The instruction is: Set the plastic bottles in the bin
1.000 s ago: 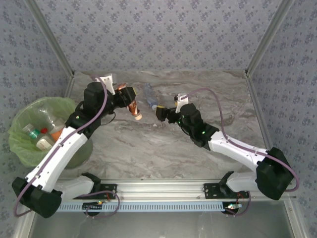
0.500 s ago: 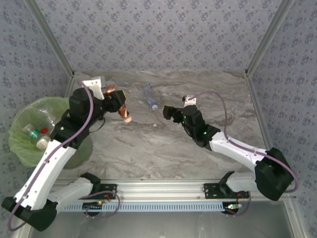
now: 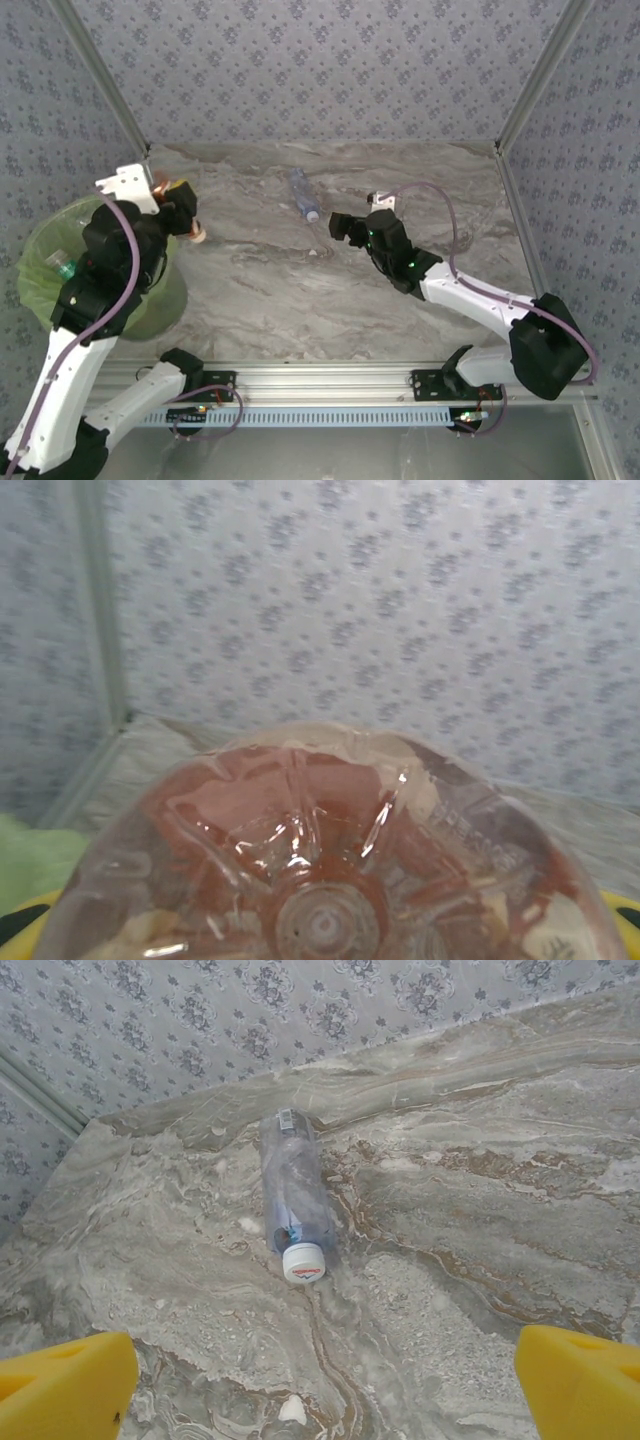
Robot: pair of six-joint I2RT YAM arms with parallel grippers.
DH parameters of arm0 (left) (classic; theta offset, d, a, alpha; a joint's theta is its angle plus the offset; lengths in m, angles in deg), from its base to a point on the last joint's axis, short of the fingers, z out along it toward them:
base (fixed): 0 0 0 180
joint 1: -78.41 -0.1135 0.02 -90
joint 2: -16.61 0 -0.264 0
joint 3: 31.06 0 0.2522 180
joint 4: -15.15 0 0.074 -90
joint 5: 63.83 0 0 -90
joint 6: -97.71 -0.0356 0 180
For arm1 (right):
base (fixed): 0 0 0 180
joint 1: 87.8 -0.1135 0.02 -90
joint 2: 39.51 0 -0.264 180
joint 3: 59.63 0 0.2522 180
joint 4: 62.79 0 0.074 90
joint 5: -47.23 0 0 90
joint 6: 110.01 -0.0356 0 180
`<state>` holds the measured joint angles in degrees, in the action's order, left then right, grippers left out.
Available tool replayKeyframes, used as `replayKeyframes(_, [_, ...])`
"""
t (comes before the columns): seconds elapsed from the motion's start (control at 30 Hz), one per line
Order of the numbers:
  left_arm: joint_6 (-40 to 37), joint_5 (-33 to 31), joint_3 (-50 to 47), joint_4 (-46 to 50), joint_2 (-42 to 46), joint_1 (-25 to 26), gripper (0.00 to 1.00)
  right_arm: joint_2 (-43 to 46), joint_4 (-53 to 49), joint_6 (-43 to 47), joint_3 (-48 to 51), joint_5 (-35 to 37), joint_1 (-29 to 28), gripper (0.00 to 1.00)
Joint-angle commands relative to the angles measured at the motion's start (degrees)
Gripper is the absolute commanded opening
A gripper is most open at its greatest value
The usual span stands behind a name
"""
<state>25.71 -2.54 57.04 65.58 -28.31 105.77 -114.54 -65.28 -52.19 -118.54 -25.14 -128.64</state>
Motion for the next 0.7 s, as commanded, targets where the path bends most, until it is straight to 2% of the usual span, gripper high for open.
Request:
replayKeyframes(0.0, [-4.09, -13.64, 1.5, 4.66, 1.08, -0.29, 0.42, -1.29, -1.15, -0.95, -2.76, -1.23, 0.18, 0.99])
replayKeyframes(0.13, [-6.73, -20.62, 0.72, 4.83, 3.81, -0.37, 0.42, -2.12, -1.25, -1.13, -3.42, -1.83, 0.18, 0.99])
replayKeyframes(0.33, [-7.36, -22.93, 0.13, 4.27, 8.14, -0.42, 0.42, -3.26, -1.78, -1.59, -4.14, -2.6, 0.19, 0.99])
replayKeyframes(0.5, [-5.74, -31.04, -0.17, 6.52, 6.36, -0.66, 0.44, -3.85, -1.67, -2.1, -4.69, -3.19, 0.08, 0.99])
replayKeyframes(0.67, [-2.98, -30.77, -1.39, 4.68, 5.33, -4.99, 0.45, -4.43, -1.86, -2.03, -5.39, -4.09, -0.11, 0.99])
